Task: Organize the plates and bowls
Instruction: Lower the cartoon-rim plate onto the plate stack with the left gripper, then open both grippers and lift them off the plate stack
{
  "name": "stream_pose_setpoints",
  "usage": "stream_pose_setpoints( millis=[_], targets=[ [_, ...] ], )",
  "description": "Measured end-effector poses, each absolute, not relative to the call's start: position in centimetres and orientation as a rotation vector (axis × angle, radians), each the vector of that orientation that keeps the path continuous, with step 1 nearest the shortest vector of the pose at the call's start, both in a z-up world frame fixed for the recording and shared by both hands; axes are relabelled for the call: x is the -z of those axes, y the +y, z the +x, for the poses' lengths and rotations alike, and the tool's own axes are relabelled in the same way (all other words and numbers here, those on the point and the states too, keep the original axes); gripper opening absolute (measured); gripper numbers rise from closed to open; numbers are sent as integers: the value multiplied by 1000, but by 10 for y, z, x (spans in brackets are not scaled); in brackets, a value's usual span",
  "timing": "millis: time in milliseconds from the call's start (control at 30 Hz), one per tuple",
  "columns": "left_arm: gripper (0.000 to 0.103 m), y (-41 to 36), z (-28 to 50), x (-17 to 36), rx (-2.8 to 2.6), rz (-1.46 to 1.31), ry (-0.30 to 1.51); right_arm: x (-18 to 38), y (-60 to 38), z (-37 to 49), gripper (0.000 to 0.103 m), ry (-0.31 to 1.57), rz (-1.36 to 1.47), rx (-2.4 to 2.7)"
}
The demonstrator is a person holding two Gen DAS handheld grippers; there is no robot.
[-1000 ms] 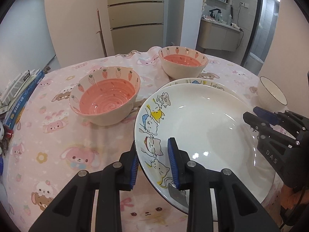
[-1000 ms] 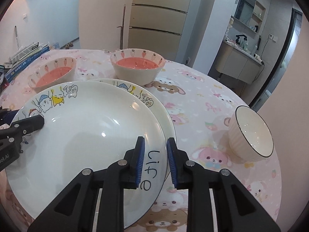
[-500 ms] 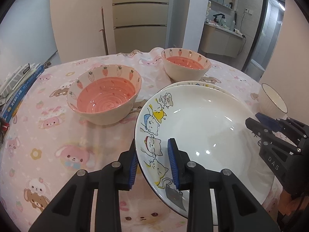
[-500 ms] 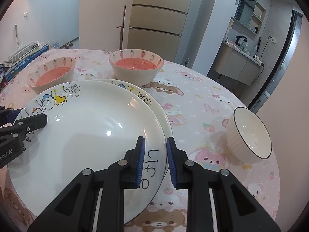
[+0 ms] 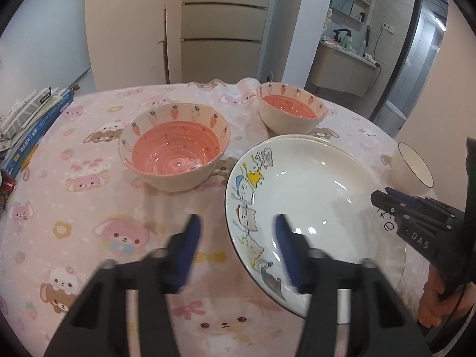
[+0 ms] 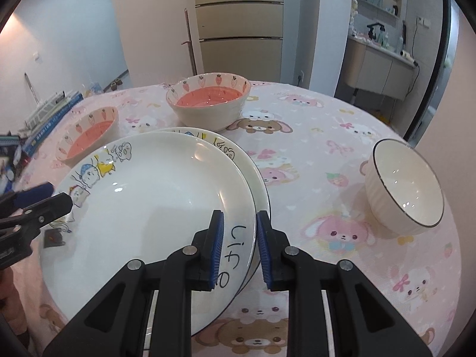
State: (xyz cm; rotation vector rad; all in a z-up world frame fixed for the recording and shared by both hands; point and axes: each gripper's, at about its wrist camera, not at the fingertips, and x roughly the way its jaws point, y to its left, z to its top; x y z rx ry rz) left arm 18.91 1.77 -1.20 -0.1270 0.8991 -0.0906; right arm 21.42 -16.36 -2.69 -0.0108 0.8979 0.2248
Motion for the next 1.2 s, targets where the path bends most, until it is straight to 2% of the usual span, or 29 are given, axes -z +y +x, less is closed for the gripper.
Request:
stream_pose_setpoints(
  millis=[200,500,733,1200],
  targets=[
    [27,14,192,21,131,-129,946,27,-173,217,18,916,51,-253],
    [20,7,192,27,130,-103,951,27,-176,219,18,912,40,-197],
    [19,7,187,18,133,-93,905,29,-186,222,18,935,95,-218],
    [19,5,164,-16,115,-50,660,8,-182,209,18,823,55,-209]
  ],
)
